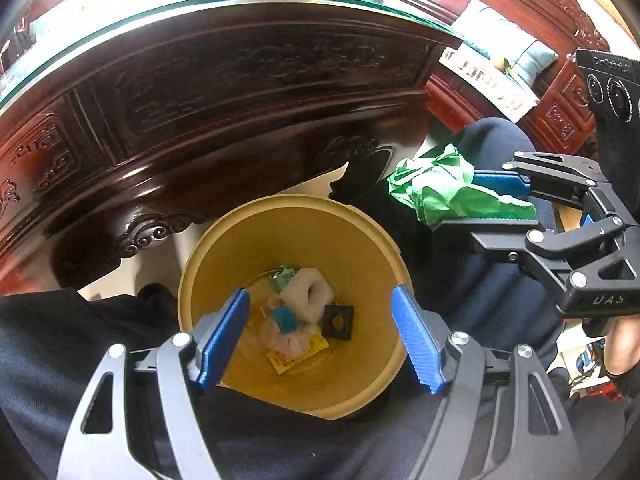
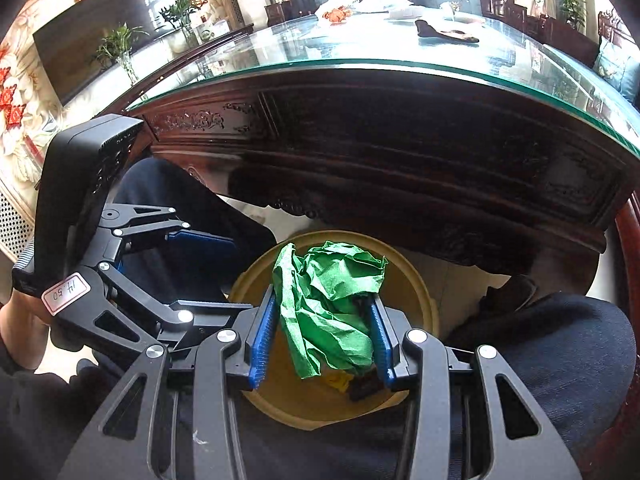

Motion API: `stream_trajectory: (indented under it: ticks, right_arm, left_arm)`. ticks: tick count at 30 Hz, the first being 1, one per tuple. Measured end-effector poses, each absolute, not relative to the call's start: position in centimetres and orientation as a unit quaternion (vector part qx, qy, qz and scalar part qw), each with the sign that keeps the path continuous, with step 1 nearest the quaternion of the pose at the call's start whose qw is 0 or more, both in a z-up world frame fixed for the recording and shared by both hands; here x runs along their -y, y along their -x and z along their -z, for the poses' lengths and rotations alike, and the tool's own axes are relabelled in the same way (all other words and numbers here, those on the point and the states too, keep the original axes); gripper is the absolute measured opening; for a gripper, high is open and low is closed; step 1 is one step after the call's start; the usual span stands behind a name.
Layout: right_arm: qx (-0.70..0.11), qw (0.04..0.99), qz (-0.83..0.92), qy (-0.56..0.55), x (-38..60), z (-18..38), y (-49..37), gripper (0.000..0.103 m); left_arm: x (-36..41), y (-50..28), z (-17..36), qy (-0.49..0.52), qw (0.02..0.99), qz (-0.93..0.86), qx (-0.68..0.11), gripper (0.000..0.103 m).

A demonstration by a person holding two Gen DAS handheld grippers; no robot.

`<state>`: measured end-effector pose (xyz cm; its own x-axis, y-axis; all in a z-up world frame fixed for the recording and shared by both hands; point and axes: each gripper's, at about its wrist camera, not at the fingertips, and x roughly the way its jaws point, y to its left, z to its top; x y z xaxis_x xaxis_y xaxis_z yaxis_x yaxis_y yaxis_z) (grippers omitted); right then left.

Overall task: Collect trash
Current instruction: 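Carry both papers over the yellow bin and open both tools to drop them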

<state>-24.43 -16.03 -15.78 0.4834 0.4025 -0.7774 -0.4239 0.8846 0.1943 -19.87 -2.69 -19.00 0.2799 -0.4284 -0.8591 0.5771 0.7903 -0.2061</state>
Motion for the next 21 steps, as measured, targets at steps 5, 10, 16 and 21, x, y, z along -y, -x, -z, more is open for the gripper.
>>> stream_trajectory:
  ticks: [5,10,16,21]
  right_arm:
    - [-0.451,0.858,-0.245,0.016,15.8,15.9,24.3,0.041]
    - [-0.458,0.853,-0.252,0.019,15.5,16.2,24.1,0.042]
    - [-0.461,0.848,-0.261,0.030,14.8,16.5,24.1,0.045]
    - [-0.459,0.848,-0.263,0.020,15.0,16.4,23.9,0.053]
  left_arm:
    - [2.6,19.5,18.8,-0.078,0.799,0.305,-0.512,0.073]
    - [2.1,19.2,19.1,-0.076,0.801,0.292,-0.518,0.073]
    - [1.3,18.6,19.2,-0.104,0.813,0.257,-0.512,0.073]
    - [0.6,18.2,19.0,-0.106,0.816,0.246,-0.513,0.073]
